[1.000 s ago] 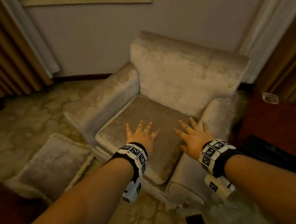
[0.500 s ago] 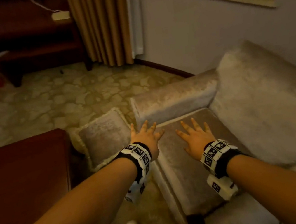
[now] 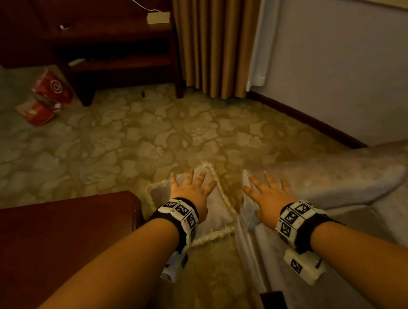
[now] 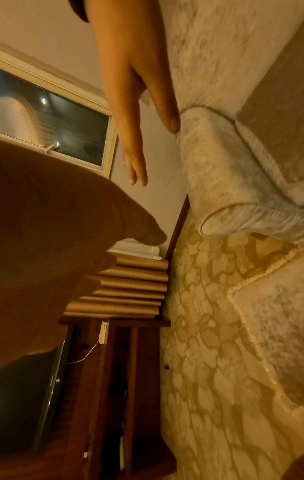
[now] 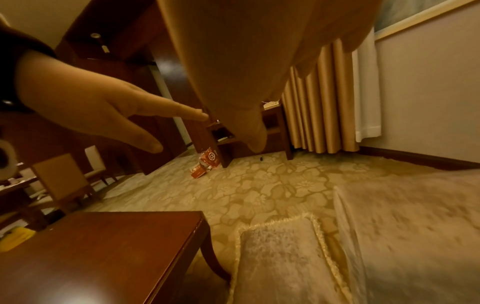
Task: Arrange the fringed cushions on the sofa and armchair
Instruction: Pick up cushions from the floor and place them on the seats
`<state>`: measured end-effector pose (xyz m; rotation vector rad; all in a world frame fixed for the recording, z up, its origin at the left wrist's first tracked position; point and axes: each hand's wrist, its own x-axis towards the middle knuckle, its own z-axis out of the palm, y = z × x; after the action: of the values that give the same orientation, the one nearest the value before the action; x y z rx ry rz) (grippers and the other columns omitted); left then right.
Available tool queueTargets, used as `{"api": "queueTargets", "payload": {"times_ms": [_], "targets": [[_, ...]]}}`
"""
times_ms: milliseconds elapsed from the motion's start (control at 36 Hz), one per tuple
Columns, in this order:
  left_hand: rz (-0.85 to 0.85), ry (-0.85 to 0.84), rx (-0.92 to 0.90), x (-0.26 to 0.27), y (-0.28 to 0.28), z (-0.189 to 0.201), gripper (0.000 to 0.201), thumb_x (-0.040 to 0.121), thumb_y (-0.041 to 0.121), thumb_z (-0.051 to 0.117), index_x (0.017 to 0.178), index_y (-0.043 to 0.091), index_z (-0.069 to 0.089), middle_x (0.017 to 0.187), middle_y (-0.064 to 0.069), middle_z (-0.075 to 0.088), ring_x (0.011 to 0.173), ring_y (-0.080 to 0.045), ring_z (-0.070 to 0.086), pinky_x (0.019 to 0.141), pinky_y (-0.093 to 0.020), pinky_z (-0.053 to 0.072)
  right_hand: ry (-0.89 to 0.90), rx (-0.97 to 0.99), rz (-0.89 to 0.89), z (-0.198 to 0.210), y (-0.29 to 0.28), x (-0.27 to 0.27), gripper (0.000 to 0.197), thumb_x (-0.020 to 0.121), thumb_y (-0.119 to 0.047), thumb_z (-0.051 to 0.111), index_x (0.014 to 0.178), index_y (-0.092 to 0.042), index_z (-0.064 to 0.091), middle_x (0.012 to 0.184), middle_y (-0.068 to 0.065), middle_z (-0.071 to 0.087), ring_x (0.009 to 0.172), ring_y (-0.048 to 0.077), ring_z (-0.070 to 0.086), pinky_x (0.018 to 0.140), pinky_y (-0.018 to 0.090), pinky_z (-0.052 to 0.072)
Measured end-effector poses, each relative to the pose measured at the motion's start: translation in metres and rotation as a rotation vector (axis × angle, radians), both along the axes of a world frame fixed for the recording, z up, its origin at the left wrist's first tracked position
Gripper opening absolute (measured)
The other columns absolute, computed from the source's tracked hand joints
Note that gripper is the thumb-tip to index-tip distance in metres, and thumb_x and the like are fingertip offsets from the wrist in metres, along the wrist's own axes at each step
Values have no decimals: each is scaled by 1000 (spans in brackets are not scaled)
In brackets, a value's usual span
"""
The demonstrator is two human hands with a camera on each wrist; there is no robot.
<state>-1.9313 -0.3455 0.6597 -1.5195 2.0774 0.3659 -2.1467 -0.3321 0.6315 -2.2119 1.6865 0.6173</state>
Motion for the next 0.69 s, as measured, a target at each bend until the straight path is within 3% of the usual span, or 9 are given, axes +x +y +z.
{"api": "queueTargets", "payload": {"times_ms": [444,694], "targets": [[91,-3,97,41,-165,-39,79,96,31,49,151,41,-6,162,4,-13,148,-28,-15,110,-70,-4,-75,77,48,-26,-185,47,72,95,-27,46,152,-37,3,160,-6,-16,147,31,-14,117,58,5],[284,47,164,57,-244,-53,77,96,32,48,152,42,-5,162,5,-14,148,-26,-13,112,-66,-2,-88,182,90,-48,-294,57,78,94,-27,50,152,-38,1,160,-6,-17,147,29,-16,117,55,6]]}}
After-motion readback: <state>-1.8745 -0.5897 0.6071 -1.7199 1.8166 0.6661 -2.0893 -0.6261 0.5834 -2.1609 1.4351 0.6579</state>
